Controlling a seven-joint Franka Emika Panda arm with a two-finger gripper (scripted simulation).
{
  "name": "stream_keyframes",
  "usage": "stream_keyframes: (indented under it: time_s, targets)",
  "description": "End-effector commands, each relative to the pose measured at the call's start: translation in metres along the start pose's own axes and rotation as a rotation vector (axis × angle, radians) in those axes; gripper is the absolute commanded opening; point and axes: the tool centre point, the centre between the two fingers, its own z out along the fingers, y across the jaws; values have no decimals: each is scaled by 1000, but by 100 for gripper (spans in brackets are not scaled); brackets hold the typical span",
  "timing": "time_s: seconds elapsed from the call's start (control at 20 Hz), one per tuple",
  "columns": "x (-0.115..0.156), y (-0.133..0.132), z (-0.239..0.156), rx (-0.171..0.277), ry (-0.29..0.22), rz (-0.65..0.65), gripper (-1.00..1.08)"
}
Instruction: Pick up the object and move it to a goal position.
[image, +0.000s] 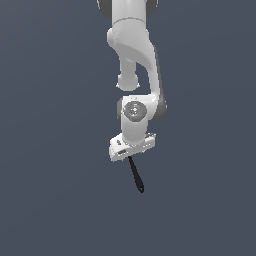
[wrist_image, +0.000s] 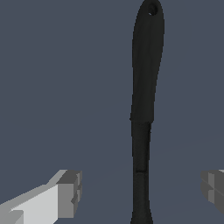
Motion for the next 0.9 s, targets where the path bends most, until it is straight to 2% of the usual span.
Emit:
stream_keyframes:
  time_s: [0.0, 0.25, 0.5, 0.55, 0.85]
  targets:
    - [-1, 0, 11, 0, -1, -1, 100]
    - [-1, -1, 34, 0, 0, -3, 100]
    - [0, 0, 40, 0, 0, -3, 100]
    - [0, 0, 40, 0, 0, -3, -100]
    - [0, 0, 40, 0, 0, -3, -100]
